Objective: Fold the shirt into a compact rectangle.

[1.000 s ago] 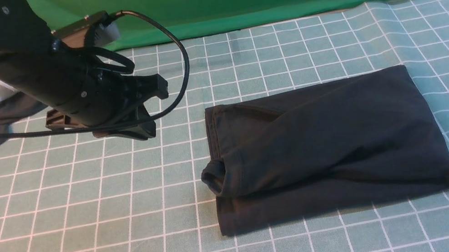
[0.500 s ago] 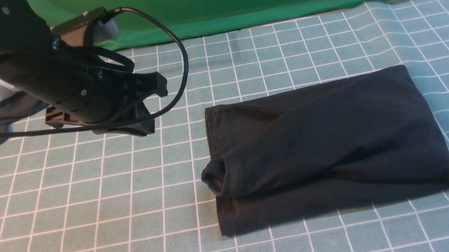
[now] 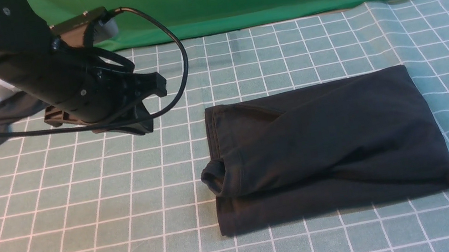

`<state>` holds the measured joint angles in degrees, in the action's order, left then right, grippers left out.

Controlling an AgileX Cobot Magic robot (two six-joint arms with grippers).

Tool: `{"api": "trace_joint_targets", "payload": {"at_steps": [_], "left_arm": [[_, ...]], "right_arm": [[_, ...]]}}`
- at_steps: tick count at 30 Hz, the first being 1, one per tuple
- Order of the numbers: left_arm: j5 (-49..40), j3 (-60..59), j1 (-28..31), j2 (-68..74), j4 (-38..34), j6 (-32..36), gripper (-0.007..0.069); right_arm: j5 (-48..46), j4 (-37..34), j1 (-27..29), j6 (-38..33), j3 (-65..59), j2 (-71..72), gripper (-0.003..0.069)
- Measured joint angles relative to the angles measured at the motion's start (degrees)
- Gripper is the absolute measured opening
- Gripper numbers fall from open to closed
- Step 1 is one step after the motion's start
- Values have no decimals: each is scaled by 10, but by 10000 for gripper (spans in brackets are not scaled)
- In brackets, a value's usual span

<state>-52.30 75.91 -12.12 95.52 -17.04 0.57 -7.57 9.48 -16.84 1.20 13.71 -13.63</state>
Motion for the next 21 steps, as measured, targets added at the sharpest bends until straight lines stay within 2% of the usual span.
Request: {"api": "trace_joint_targets", "payload": {"at_steps": [8, 21], "left_arm": [[3, 0, 0, 0, 1, 2, 16], [3, 0, 0, 0, 3, 2, 16]], "right_arm": [[-13, -18, 83, 2, -134, 79, 98], [-51, -22, 141, 3, -141, 136, 130]]}}
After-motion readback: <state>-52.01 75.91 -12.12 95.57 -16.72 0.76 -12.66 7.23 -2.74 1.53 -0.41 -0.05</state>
